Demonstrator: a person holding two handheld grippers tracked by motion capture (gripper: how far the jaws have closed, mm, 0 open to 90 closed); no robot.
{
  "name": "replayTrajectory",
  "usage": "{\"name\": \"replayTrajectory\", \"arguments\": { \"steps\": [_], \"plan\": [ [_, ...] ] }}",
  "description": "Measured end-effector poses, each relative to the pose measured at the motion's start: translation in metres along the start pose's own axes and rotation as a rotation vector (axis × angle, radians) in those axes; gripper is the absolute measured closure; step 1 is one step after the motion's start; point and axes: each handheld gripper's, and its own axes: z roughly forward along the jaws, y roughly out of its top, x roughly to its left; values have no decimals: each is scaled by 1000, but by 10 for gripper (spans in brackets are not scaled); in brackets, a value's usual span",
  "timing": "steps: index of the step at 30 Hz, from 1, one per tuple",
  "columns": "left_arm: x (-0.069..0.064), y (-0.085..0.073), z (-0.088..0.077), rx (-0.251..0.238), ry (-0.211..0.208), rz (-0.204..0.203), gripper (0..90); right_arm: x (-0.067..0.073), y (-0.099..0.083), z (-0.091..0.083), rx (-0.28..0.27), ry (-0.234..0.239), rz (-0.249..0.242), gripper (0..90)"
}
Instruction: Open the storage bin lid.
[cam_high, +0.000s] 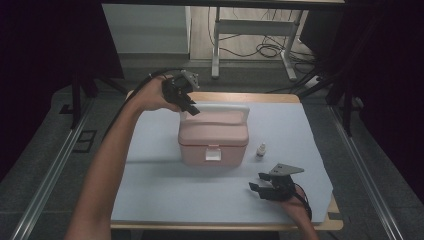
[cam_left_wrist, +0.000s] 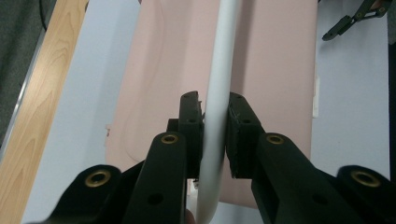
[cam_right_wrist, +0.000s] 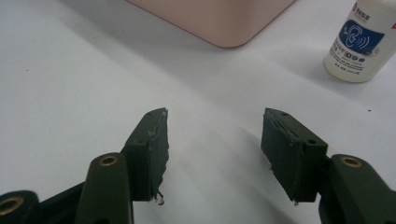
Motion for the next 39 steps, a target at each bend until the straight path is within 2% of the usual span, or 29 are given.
{"name": "replayTrajectory", "arguments": {
  "steps": [8, 14, 21, 30, 32, 39],
  "plan": [
    [4, 3, -3, 6, -11, 0, 788, 0, 2, -2, -7, -2, 6, 421],
    [7, 3, -5, -7, -17, 1, 787, 1, 6, -6, -29, -7, 3, 453],
    [10, 2, -6, -18, -21, -3, 784, 1, 10, -10, -51, -11, 2, 611],
    [12, 2, -7, -22, -20, -6, 781, 0, 12, -15, -68, -24, 8, 869],
    [12, 2, -7, -25, -20, -6, 781, 0, 13, -17, -75, -25, 10, 896],
    [12, 2, -7, -22, -22, -6, 782, 4, 25, -29, -112, -26, -9, 900]
  ]
}}
